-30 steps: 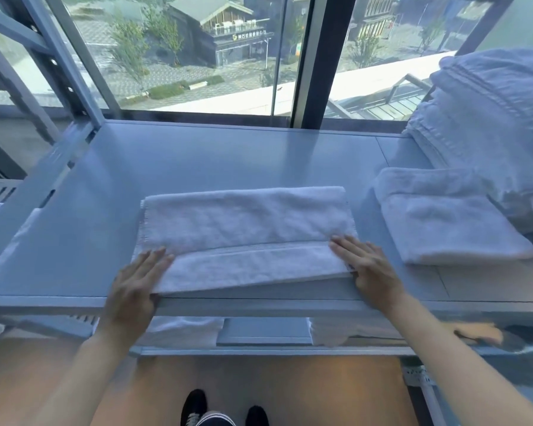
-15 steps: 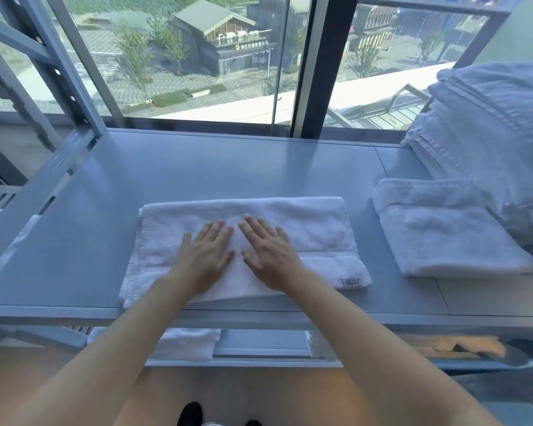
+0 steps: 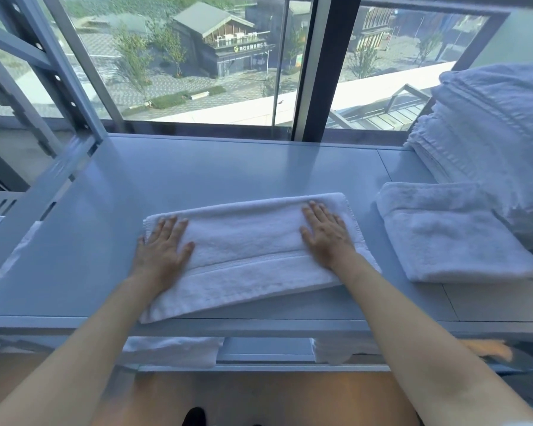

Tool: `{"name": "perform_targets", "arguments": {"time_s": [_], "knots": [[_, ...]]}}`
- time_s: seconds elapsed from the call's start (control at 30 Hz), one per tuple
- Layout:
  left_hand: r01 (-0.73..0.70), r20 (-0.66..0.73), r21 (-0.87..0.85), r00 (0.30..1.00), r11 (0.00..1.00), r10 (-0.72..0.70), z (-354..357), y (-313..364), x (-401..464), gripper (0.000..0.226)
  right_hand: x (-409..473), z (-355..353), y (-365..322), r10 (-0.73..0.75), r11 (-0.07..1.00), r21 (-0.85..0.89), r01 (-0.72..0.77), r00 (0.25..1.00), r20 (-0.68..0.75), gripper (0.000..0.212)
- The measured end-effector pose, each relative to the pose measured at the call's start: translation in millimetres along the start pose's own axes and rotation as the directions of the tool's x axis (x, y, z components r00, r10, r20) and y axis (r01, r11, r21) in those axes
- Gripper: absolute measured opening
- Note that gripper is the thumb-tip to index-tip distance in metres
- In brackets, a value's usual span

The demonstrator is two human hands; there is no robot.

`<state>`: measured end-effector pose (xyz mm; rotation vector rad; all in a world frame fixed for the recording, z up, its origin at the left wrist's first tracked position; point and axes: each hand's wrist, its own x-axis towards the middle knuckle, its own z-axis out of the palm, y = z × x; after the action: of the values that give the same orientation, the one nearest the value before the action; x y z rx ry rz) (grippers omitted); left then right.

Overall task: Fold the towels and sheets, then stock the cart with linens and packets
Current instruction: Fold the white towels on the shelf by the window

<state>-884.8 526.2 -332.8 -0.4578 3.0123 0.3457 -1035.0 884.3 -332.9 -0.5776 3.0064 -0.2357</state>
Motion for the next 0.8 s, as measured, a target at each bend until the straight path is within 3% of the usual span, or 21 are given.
{"name": "perform_targets", "arguments": {"time_s": [0.1,0.17,0.23,0.33,0.4,0.5,0.57,0.67,0.73,0.8], "knots": [[0.111,0.001,-0.047,0.994,0.993,-0.111,6.3,25.0,-23.7,0.066,3.0,-11.3,-25.2,0.109,0.992,-0.058,-0.11,0.994,-0.019,0.061],[0.189,-0.001,-0.046,0.982,0.981,-0.189,13.1,44.0,-45.8,0.067,-8.4,-6.8,-60.7,0.139,0.989,0.062,-0.137,0.99,-0.023,0.063],[0.26,0.019,0.018,0.965,0.966,-0.26,18.4,60.9,-72.6,0.071,-26.3,5.3,-95.8,0.136,0.97,0.198,-0.143,0.99,0.046,0.072],[0.297,-0.017,0.189,0.954,0.936,-0.299,11.7,74.9,-108.5,0.063,-50.1,29.0,-119.1,0.105,0.978,0.176,-0.109,0.994,0.035,0.077],[0.258,-0.102,0.191,0.965,0.947,-0.242,-0.6,74.9,-116.8,0.048,-57.1,36.0,-118.7,0.039,0.992,0.123,-0.039,0.999,0.007,0.077],[0.033,-0.201,-0.044,0.979,0.998,-0.041,-7.5,62.5,-108.8,0.04,-57.3,37.0,-115.6,-0.134,0.987,0.095,0.13,0.99,0.045,0.077],[-0.16,-0.187,-0.141,0.973,0.977,0.132,-10.1,59.2,-97.0,0.051,-58.1,34.5,-109.8,-0.328,0.944,0.056,0.324,0.942,0.077,0.078],[-0.324,-0.088,-0.098,0.945,0.941,0.316,-2.1,57.9,-74.4,0.067,-66.0,29.2,-98.1,-0.576,0.818,0.055,0.573,0.814,0.075,0.078],[-0.36,0.032,-0.053,0.932,0.932,0.362,8.5,55.5,-64.3,0.075,-71.6,27.9,-94.3,-0.609,0.792,0.064,0.607,0.792,0.031,0.077],[-0.366,0.067,-0.048,0.927,0.93,0.368,17.8,52.1,-62.9,0.083,-74.9,25.6,-93.1,-0.555,0.83,0.059,0.554,0.832,0.004,0.075]]}}
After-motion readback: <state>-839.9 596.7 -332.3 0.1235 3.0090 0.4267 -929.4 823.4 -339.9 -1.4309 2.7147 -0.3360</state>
